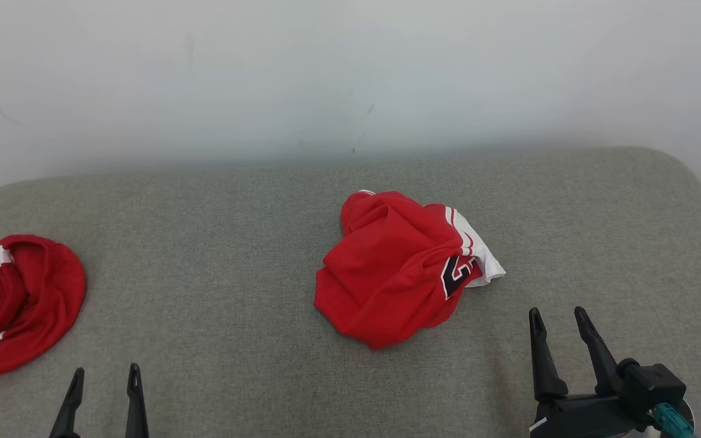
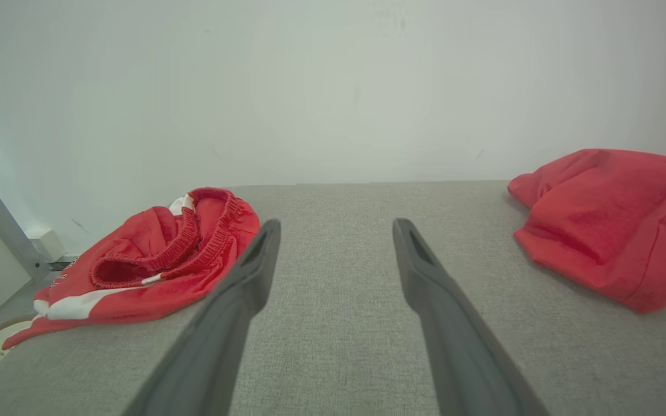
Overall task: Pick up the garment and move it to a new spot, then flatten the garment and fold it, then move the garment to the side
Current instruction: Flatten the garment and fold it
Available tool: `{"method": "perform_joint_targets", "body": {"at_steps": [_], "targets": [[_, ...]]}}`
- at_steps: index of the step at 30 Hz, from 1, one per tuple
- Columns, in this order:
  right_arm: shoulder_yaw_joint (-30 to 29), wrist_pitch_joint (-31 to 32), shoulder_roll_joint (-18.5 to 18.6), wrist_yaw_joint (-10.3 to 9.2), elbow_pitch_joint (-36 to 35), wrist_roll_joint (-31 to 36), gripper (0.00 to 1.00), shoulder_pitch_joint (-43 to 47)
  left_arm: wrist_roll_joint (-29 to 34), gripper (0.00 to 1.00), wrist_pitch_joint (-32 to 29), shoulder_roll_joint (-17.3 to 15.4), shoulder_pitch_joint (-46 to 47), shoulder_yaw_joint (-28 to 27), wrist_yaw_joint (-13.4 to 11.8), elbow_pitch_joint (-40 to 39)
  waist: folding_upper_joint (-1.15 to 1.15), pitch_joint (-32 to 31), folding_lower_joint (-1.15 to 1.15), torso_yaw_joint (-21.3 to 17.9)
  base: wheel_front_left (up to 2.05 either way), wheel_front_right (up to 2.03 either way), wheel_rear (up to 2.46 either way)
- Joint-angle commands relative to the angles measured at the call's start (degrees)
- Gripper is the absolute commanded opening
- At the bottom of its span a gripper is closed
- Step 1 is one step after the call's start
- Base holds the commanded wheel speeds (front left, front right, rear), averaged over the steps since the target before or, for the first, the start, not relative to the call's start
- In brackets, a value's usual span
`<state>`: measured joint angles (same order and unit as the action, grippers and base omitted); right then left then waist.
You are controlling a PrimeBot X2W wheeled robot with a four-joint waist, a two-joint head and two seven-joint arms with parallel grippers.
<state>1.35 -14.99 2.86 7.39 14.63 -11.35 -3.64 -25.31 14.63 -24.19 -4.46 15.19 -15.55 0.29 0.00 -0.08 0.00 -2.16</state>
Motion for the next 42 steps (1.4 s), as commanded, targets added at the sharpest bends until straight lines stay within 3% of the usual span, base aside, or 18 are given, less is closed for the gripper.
{"method": "perform_joint_targets", "body": {"at_steps": [1, 29, 35, 42], "targets": [[-0.02, -0.16, 0.03, 0.2, 0.12, 0.41, 1.0, 0.14, -0.64, 1.0, 0.41, -0.11, -0.35, 0.02, 0.3, 0.05, 0.0, -0.03, 0.0, 0.1, 0.0, 0.0, 0.0], [0.29, -0.16, 0.03, 0.2, 0.45, 0.2, 1.0, -0.06, -0.07, 1.0, -0.36, -0.02, 1.67, 2.04, -0.1, 0.31, 0.0, 0.53, 0.0, -0.21, 0.0, 0.0, 0.0], [0.96, -0.16, 0.04, 0.2, 0.51, -0.25, 1.0, -1.15, 1.65, 1.0, -2.27, 0.48, 7.86, 5.38, 2.64, -0.09, 0.0, 1.65, 0.0, -1.37, 0.0, 0.0, 0.0], [2.47, -0.16, 0.02, 0.2, 0.72, -1.43, 1.0, -2.87, 3.68, 1.0, -4.54, 3.35, 20.81, 11.68, 9.41, 4.17, 0.0, 4.05, 0.0, -5.91, 0.0, 0.0, 0.0]]}}
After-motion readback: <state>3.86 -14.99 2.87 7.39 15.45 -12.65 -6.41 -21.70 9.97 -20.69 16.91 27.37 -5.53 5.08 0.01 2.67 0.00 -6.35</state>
